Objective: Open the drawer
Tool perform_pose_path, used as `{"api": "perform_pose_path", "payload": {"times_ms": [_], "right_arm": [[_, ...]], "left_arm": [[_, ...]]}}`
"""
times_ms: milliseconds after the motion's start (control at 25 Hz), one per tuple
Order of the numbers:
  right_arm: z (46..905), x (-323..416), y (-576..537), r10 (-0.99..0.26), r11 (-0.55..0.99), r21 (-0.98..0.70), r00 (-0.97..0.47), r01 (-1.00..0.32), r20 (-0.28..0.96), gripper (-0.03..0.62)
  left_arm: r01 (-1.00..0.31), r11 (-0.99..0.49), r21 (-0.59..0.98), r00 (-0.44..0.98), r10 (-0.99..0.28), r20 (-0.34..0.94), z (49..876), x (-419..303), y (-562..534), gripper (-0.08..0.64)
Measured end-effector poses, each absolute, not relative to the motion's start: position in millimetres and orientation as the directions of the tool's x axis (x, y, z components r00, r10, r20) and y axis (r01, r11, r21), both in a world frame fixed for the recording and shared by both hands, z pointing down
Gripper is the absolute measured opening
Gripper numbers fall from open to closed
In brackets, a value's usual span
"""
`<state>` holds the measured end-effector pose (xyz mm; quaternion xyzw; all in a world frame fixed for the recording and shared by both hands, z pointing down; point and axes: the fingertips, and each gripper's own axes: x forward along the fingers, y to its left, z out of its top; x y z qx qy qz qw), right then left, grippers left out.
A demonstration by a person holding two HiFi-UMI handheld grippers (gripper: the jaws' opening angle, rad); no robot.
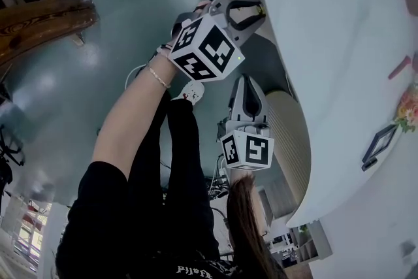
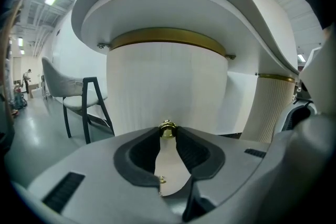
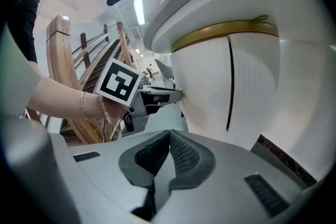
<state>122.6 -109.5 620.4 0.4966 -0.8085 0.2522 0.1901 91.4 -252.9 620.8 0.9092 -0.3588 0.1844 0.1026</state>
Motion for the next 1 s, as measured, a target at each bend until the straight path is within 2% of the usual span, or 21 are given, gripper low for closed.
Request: {"api": "perform_pose_path", "payload": {"times_ms": [1000], "right_arm": [[608.5, 88.6, -76.9, -0.709, 0.358, -0.221, -0.418, -0.907, 0.567, 0.026]], "left_arm": [[-0.677, -0.732, 0.081, 0.686, -0.586, 0.431, 621.7, 39.4, -201.2, 0.114]]}}
